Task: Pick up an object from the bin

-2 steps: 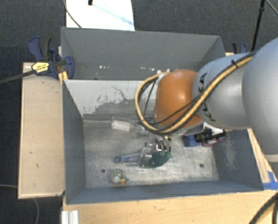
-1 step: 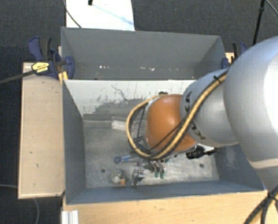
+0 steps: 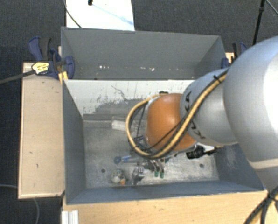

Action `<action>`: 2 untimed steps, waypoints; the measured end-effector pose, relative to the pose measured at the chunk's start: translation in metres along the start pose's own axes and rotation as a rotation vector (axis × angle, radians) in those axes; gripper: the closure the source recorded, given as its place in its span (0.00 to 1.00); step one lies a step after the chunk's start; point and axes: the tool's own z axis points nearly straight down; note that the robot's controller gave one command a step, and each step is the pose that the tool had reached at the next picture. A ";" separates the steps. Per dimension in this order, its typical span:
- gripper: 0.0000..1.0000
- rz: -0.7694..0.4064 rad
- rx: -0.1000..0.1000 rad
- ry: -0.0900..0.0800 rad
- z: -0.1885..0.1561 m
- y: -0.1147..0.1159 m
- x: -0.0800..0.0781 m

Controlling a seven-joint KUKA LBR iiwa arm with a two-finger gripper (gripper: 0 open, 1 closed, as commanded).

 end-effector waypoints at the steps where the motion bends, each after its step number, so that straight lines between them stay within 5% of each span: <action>1: 1.00 0.002 -0.002 -0.004 -0.001 0.001 -0.001; 2: 1.00 0.010 0.000 0.002 -0.026 0.001 -0.002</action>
Offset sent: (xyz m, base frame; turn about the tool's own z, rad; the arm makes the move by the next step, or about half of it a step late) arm 0.0000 0.0000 0.0000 0.0000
